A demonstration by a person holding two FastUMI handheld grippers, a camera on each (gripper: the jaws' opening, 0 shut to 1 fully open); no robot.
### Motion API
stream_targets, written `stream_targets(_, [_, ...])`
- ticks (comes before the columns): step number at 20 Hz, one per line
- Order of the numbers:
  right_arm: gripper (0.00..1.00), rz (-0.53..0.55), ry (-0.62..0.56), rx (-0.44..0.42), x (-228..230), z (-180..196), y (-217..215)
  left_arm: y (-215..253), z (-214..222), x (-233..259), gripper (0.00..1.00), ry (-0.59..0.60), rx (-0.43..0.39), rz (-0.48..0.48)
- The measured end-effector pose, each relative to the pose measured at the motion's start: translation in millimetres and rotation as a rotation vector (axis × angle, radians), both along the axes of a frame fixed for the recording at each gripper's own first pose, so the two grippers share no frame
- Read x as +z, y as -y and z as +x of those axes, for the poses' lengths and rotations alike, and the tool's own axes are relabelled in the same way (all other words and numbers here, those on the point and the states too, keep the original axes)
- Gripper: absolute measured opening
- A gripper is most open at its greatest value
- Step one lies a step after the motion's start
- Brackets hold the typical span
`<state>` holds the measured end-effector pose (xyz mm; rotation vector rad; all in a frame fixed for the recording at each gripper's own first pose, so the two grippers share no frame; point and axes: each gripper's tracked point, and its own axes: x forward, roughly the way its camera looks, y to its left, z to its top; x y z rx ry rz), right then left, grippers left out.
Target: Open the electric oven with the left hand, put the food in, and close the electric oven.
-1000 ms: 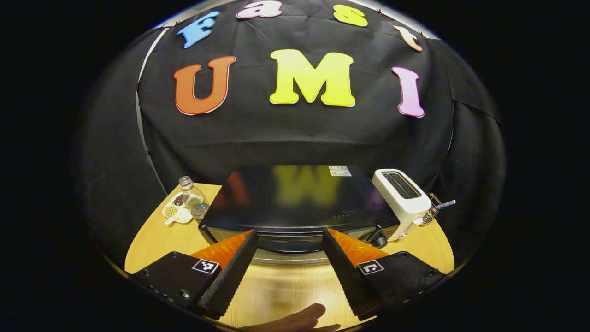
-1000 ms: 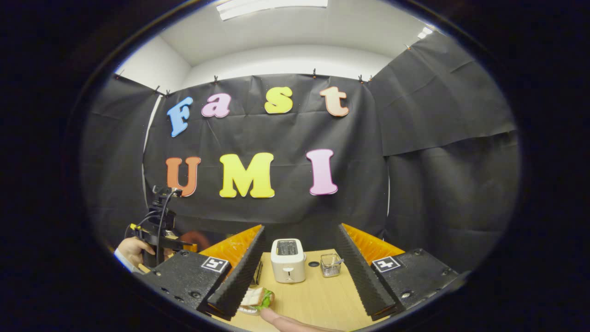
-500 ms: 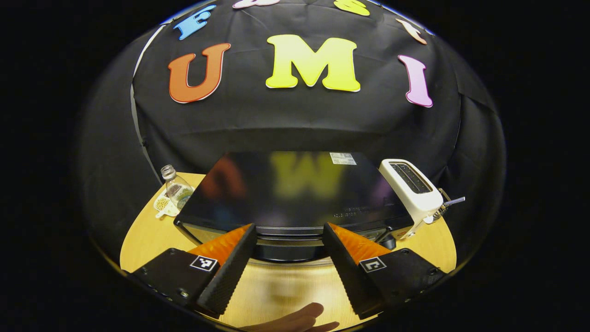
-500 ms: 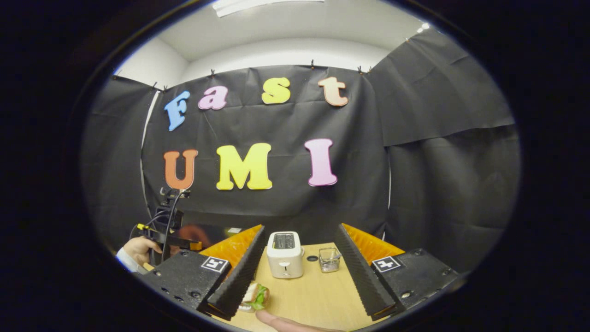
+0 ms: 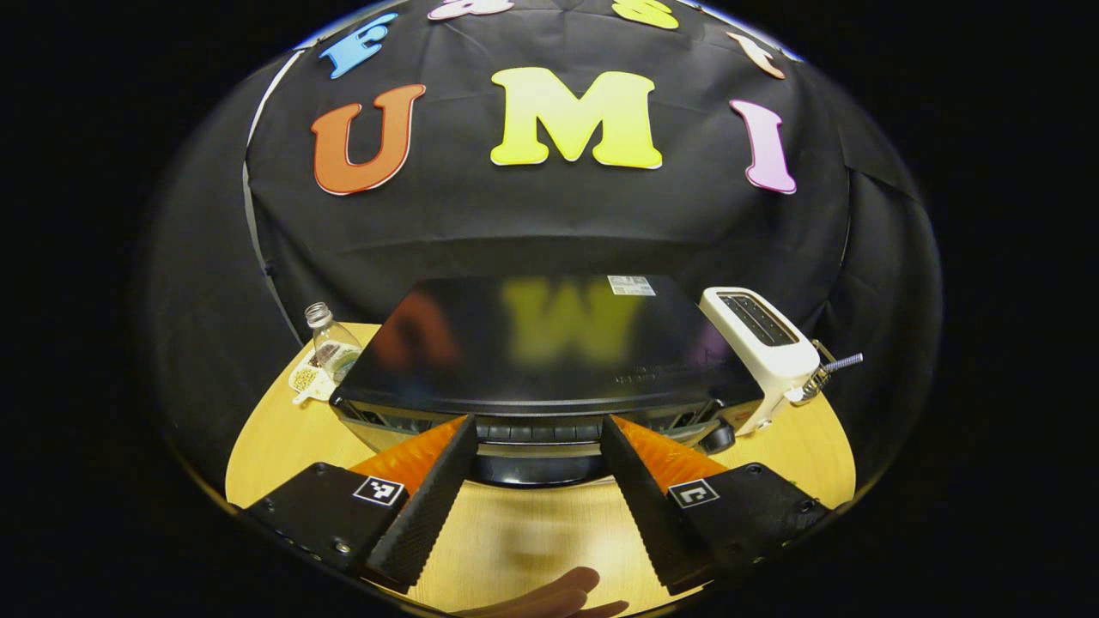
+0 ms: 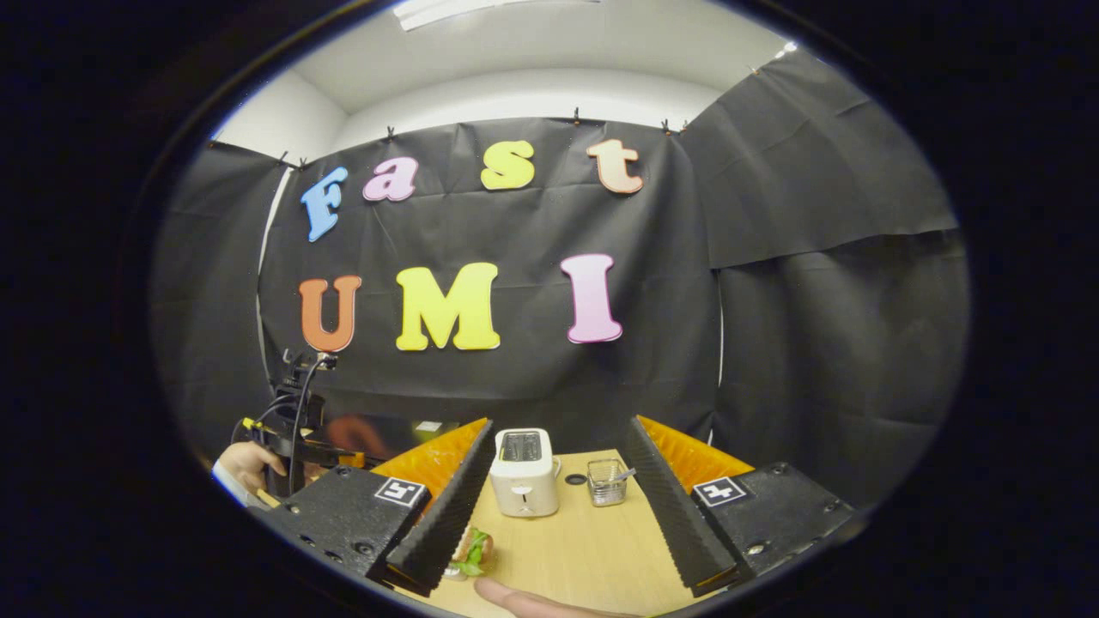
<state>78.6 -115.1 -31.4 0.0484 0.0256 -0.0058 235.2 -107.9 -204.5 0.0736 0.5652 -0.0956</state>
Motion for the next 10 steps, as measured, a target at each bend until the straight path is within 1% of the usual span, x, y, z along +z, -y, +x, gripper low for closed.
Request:
stream_targets(5, [0.98,-0.022,0.012,0.001,6,-8,-6,-1,-33,-10,0.96,-0.011,-0.001,-0.005])
stream_targets(6, [0.91,-0.02,0.01,0.007,5,-10,-9,-2,-41,-14,0.96,-0.008,-0.005,0.0])
stream_targets(10, [0.91,0.001,0.004,0.014,2,-14,-10,-5,-72,-31,0.96,-0.003,-0.004,0.0])
